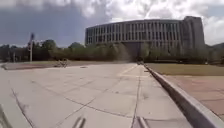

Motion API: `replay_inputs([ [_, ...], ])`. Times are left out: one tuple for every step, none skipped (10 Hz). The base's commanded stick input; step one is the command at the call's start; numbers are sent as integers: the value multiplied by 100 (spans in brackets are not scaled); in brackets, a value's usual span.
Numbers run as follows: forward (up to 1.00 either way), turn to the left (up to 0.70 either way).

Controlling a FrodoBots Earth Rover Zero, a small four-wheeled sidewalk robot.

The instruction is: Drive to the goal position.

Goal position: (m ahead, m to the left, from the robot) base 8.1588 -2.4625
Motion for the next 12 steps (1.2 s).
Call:
replay_inputs([
  [70,0],
  [70,0],
  [70,0],
  [70,0],
  [70,0],
  [70,0],
  [70,0],
  [70,0],
  [70,-7],
  [70,-20],
  [70,-33],
  [70,-35],
])
